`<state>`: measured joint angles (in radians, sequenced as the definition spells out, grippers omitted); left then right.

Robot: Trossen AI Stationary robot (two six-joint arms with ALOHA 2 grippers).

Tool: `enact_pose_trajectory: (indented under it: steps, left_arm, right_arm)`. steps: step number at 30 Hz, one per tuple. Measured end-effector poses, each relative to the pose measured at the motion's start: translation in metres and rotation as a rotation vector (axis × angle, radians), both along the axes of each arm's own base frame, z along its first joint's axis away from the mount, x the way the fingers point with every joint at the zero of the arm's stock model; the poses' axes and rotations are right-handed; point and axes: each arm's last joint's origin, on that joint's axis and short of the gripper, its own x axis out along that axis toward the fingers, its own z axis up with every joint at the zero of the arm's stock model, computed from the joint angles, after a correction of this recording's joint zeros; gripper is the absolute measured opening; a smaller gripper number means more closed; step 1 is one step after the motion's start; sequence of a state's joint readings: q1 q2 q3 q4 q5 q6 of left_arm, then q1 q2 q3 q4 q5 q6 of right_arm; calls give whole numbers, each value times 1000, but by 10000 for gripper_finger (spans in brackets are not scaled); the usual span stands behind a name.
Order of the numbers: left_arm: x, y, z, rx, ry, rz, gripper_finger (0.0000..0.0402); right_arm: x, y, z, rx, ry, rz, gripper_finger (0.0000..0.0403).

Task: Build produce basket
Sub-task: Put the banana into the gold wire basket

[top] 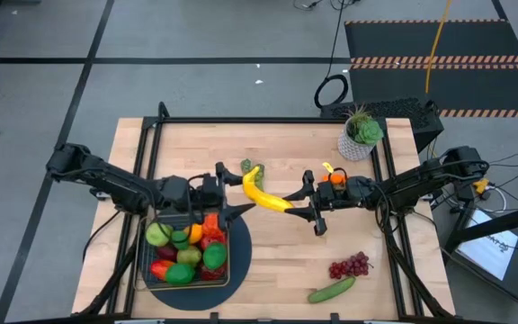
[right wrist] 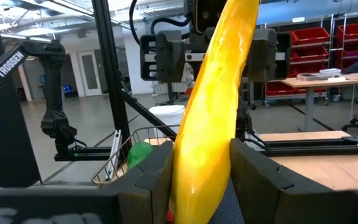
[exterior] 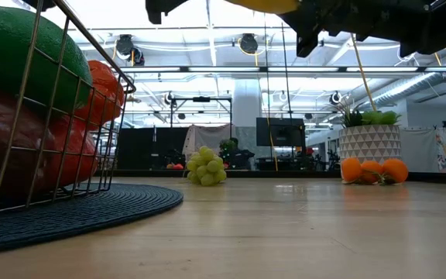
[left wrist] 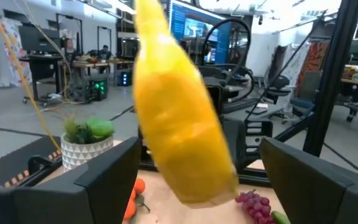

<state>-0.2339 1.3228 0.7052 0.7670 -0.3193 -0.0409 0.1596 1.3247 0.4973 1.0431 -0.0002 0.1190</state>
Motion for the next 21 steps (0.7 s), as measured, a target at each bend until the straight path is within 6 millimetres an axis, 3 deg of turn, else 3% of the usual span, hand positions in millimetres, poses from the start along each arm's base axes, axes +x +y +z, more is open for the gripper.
enact_pose_trajectory:
  steps: [3, 11, 16, 21]
  left_arm:
    - [0, 2, 0, -20, -3, 4, 297]
    - [0, 0, 0, -16, -1, -40, 143]
    - [0, 0, 0, -13, -4, -48, 139]
    - [0, -1, 0, -31, 0, -63, 155]
  right_arm:
    - [0, 0, 0, -8, -1, -3, 135]
    - [0, 0, -1, -29, 6, -3, 135]
    - [0, 0, -1, -28, 8, -22, 153]
    - [0, 2, -2, -25, 13, -19, 206]
